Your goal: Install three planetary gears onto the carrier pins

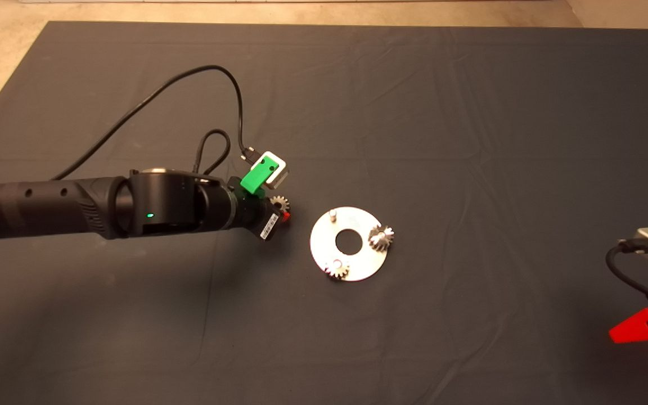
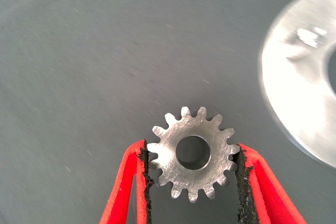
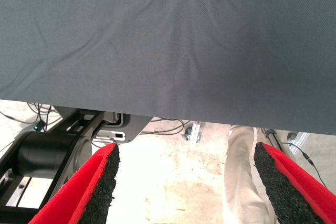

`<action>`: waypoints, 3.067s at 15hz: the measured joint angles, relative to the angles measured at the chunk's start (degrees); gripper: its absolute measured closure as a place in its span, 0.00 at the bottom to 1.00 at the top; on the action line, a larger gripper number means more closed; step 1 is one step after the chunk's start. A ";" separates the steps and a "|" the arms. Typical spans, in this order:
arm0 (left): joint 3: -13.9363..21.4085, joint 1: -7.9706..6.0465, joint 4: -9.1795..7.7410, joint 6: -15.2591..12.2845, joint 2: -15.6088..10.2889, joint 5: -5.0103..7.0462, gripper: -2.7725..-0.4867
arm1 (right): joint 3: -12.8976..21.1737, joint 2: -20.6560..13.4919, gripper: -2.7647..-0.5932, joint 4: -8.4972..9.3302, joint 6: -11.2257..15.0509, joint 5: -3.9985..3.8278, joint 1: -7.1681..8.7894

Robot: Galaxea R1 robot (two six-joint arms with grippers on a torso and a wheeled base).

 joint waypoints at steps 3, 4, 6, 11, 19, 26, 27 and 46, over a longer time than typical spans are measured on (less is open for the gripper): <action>3.14 0.00 -0.73 -0.06 0.10 0.66 0.93 | 0.00 0.00 0.40 0.00 0.02 0.00 -0.02; 4.05 0.00 -0.84 -0.07 0.57 0.64 0.93 | 0.00 0.00 0.40 0.02 0.02 -0.01 0.00; 4.44 0.00 -0.88 -0.07 2.18 0.75 0.93 | 0.00 0.01 0.40 0.02 0.02 0.02 0.00; 4.44 -0.02 -0.88 0.20 7.22 4.10 0.93 | 0.00 -0.02 0.40 0.02 0.02 0.68 0.00; 4.27 -2.63 -0.88 0.78 7.80 7.39 0.93 | 0.00 -0.02 0.40 0.02 0.00 0.68 0.00; 1.04 -2.69 -0.90 0.78 12.78 7.24 0.94 | 0.00 0.01 0.40 0.33 0.00 0.68 0.02; 0.82 -2.69 -0.90 0.78 12.83 6.96 0.94 | 0.00 0.00 0.40 0.48 0.00 0.73 0.40; -1.74 -2.69 -0.88 -0.78 12.64 6.51 0.94 | 0.05 0.00 0.40 1.85 0.00 2.76 0.82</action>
